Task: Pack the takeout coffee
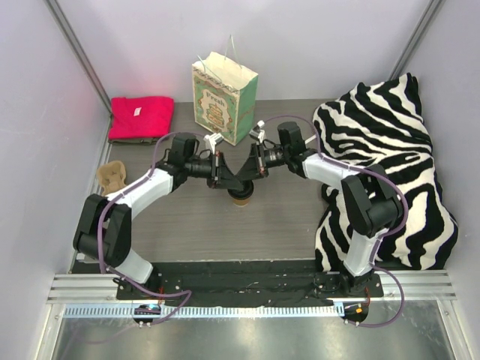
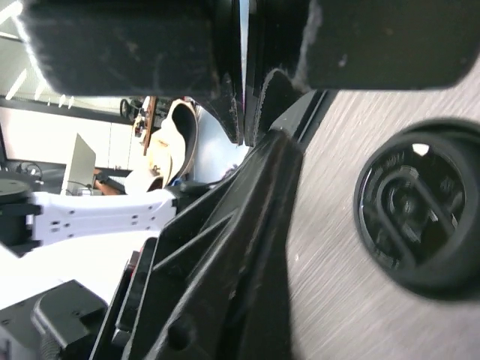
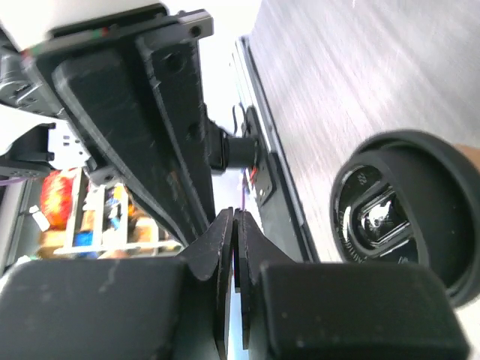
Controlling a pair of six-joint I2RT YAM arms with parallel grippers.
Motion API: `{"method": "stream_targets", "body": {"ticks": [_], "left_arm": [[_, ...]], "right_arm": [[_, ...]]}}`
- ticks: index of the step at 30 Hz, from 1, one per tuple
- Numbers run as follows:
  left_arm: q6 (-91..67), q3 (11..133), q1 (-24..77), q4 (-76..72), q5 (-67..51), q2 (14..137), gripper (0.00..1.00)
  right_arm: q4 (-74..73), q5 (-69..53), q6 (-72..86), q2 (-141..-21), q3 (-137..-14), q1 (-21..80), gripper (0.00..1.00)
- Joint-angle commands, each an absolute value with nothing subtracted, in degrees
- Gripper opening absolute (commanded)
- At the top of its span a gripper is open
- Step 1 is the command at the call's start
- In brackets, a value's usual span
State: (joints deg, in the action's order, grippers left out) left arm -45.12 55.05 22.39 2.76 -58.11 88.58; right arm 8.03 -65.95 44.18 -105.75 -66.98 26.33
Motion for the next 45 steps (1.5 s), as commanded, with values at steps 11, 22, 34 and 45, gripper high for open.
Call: {"method": "stream_targets", "body": {"ticks": [11,22,34,45], "left_arm": [[-42.8,58.2,20.9,2.1,-53.0,99.1,0.0],[-34.3,59.8,20.3,13.6,-48.4,104.6,0.0],[-33.1,62.6,20.5,15.0,-51.8,101.9,0.01],[-39.7,65.8,20.5,9.5,-55.4,100.0,0.12]], "right_arm": [[3.4,-57.6,38.2,-109.9,-67.8,23.7,0.06],[-6.8,-57.9,32.2,-109.5,-69.2,22.5,0.04],[3.1,-61.0,40.4,-103.2,-72.3,22.5,0.1],[-8.8,-59.9,31.5,-101.9,-69.4,22.3,0.28]]}}
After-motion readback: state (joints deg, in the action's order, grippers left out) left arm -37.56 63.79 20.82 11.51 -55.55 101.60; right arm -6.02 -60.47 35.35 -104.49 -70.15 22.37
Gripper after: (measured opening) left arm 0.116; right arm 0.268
